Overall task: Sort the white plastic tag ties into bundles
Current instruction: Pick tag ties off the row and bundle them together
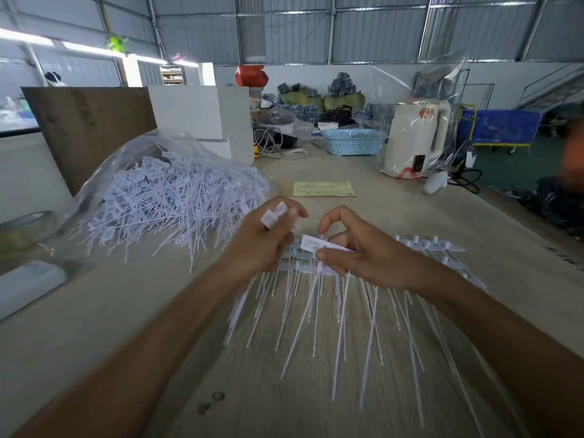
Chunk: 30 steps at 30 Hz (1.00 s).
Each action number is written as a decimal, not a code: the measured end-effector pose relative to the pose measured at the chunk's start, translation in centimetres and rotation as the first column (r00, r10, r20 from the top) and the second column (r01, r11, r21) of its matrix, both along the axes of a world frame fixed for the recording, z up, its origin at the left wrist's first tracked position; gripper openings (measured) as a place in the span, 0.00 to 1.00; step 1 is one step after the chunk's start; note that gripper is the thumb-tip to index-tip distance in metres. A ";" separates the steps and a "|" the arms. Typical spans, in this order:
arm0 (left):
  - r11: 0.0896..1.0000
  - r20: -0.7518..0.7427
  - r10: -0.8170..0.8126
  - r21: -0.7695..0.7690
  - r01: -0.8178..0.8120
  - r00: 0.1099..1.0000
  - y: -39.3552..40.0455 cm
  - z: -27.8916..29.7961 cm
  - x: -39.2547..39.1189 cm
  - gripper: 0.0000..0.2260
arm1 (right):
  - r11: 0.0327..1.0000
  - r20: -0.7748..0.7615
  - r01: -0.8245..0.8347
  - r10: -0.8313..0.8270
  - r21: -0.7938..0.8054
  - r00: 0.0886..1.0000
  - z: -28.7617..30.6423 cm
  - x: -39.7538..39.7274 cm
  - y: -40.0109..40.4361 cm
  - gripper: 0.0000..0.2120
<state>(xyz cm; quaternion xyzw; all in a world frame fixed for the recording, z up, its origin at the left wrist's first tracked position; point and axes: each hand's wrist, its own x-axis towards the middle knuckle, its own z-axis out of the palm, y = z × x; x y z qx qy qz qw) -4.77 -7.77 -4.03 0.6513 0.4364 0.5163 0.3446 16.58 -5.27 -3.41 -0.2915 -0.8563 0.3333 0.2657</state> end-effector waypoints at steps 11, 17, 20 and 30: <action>0.990 -0.092 0.023 0.139 -0.010 0.996 -0.6 -0.3 2.1 0.11 | 0.968 -0.152 0.141 -0.175 -0.209 0.973 0.3 -0.2 -0.5 0.16; 0.986 0.025 0.086 -0.145 -0.082 0.996 -0.5 -0.4 2.7 0.13 | 0.905 0.127 0.126 -0.192 0.405 0.973 0.1 -0.1 -0.2 0.15; 0.929 0.114 0.020 -0.369 0.023 0.993 -0.2 0.1 2.0 0.16 | 0.759 0.232 0.102 -0.320 0.643 0.919 0.0 -0.2 -0.2 0.12; 0.987 -0.707 0.158 0.138 -0.084 0.690 0.3 0.7 -2.9 0.13 | 0.988 0.210 -0.152 0.154 -0.027 0.965 1.8 2.8 0.2 0.10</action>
